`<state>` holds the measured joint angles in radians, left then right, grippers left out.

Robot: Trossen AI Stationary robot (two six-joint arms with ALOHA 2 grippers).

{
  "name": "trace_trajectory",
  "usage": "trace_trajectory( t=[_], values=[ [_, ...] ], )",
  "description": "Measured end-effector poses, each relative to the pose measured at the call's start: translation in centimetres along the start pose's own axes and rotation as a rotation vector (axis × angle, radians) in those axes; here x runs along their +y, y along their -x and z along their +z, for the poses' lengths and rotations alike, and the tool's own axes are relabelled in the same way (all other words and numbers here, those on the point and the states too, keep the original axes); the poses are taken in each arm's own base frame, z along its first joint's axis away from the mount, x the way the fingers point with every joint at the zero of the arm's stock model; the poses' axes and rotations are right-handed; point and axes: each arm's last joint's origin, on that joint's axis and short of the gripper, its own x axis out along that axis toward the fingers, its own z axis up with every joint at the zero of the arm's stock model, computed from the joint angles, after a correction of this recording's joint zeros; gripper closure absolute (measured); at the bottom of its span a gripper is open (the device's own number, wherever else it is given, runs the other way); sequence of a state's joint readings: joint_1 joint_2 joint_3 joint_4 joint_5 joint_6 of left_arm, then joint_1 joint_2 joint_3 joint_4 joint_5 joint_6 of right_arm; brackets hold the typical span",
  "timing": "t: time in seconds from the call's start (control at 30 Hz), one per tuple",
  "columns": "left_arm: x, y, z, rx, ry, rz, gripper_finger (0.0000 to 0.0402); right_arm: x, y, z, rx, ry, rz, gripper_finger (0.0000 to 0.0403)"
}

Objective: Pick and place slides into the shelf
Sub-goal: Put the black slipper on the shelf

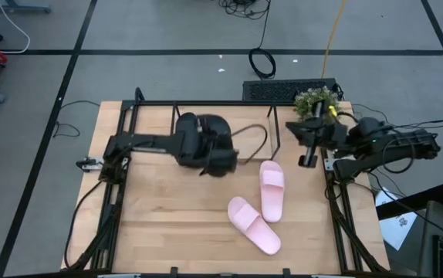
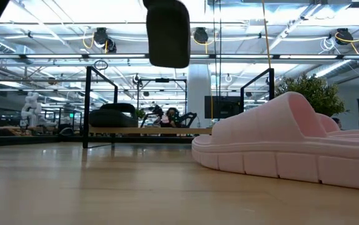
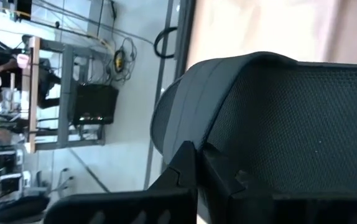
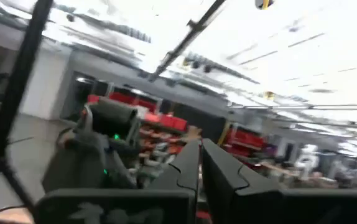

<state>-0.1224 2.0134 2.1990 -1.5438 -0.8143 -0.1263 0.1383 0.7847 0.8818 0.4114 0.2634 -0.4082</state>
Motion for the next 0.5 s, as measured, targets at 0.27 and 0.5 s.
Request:
trace_trajectory(
  t=[0.27,0.5],
  values=[
    [2.9,-4.9,0.8,0.026,-0.056,-0.027,0.0401,-0.7,1.0,0.9,-0.035,0.023,-0.021,0.0394],
    [4.0,-9.1,0.8,0.046,-0.046,-0.044,0.0401,-0.9,1.0,0.7,0.011,0.042,-0.108,0.0394]
  ],
)
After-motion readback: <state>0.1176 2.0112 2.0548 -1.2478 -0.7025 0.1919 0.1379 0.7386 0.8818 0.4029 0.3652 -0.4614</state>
